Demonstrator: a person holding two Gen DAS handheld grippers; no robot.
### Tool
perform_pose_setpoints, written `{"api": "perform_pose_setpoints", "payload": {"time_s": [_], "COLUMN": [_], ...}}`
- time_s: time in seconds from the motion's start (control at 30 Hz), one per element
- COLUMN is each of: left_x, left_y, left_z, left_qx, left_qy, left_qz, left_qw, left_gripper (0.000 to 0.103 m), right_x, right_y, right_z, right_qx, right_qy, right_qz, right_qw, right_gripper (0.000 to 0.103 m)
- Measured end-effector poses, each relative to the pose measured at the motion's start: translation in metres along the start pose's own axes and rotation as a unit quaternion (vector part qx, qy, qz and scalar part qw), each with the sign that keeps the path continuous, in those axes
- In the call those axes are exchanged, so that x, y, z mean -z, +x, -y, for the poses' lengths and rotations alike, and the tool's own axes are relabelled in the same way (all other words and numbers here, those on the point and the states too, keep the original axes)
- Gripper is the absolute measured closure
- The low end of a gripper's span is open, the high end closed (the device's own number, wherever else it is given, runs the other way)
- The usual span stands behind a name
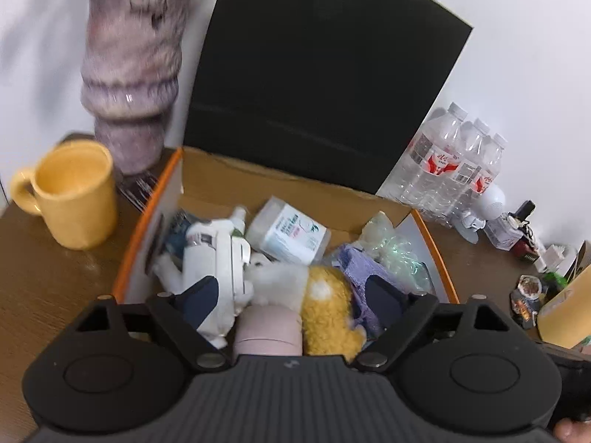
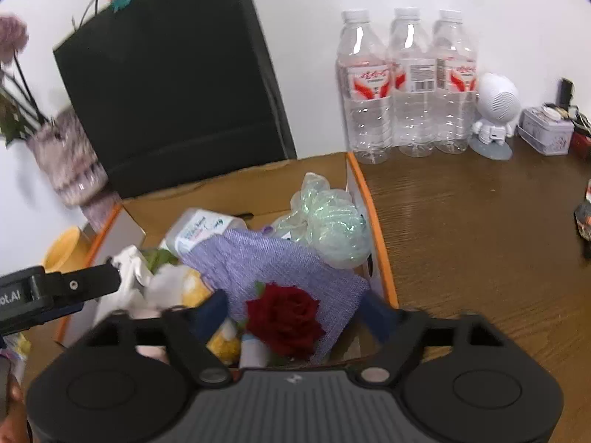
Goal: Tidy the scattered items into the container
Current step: 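Open both tools in the box and withdraw them over the table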
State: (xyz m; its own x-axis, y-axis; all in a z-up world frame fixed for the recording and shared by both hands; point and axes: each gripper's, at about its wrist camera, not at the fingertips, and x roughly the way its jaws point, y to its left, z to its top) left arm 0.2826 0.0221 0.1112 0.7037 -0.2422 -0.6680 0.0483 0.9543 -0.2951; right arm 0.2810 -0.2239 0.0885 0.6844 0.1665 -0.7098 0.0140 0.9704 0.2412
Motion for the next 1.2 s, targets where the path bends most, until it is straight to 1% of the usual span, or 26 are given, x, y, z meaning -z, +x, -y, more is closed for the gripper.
{"api": "perform_pose_setpoints", "payload": {"time_s": [0.07,0.13,0.23,0.3,0.4,0.47,0.6,0.7,0.8,0.87,0.93,1.0,1.07,1.1,1.2], "left_x": [-0.001,0.003,0.017,0.03,0.056,0.081,0.131,0.17,0.203,0.225,0.243,0.258,0.265,0.268,0.274], "left_y": [-0.008,-0.018,-0.034,-0.045,-0.059,-0.069,-0.091,-0.107,-0.118,-0.125,-0.131,-0.134,-0.132,-0.132,-0.132], "left_z": [0.002,0.007,0.013,0.014,0.013,0.012,0.01,0.007,0.002,-0.002,-0.005,-0.008,-0.007,-0.007,-0.006], "left_qx": [-0.004,-0.014,-0.032,-0.042,-0.058,-0.066,-0.082,-0.093,-0.112,-0.124,-0.12,-0.114,-0.118,-0.119,-0.118], "left_qy": [0.003,0.018,0.045,0.06,0.077,0.088,0.112,0.12,0.115,0.117,0.126,0.134,0.137,0.138,0.135], "left_qz": [-0.003,-0.007,-0.012,-0.017,-0.02,-0.014,-0.002,0.012,0.029,0.037,0.05,0.062,0.057,0.056,0.056], "left_qw": [1.0,0.9997,0.9984,0.9972,0.9951,0.9938,0.9903,0.9883,0.9866,0.9846,0.9834,0.9824,0.9819,0.9817,0.9822], "left_gripper": [0.007,0.004,0.0,0.0,0.0,0.0,0.0,0.0,0.0,0.0,0.0,0.0,0.0,0.0,0.0], "right_x": [0.001,0.003,0.013,0.023,0.044,0.061,0.105,0.146,0.193,0.218,0.242,0.255,0.261,0.262,0.267], "right_y": [-0.008,-0.017,-0.032,-0.042,-0.05,-0.056,-0.072,-0.083,-0.089,-0.096,-0.103,-0.112,-0.118,-0.119,-0.122], "right_z": [0.0,-0.002,-0.005,-0.007,-0.01,-0.014,-0.02,-0.022,-0.023,-0.022,-0.021,-0.021,-0.018,-0.017,-0.016], "right_qx": [0.011,0.015,0.013,0.012,0.019,0.023,0.015,0.007,-0.002,0.0,0.002,-0.001,-0.01,-0.012,-0.002], "right_qy": [0.002,-0.002,-0.007,-0.014,-0.026,-0.035,-0.053,-0.068,-0.088,-0.099,-0.111,-0.118,-0.113,-0.11,-0.113], "right_qz": [-0.008,-0.02,-0.03,-0.038,-0.058,-0.068,-0.077,-0.064,-0.038,-0.021,-0.002,0.018,0.026,0.028,0.036], "right_qw": [1.0,1.0,0.999,0.999,0.998,0.997,0.995,0.996,0.995,0.995,0.994,0.993,0.993,0.993,0.993], "right_gripper": [0.016,0.016,0.016,0.016,0.015,0.015,0.015,0.014,0.014,0.014,0.013,0.013,0.013,0.01,0.009]}}
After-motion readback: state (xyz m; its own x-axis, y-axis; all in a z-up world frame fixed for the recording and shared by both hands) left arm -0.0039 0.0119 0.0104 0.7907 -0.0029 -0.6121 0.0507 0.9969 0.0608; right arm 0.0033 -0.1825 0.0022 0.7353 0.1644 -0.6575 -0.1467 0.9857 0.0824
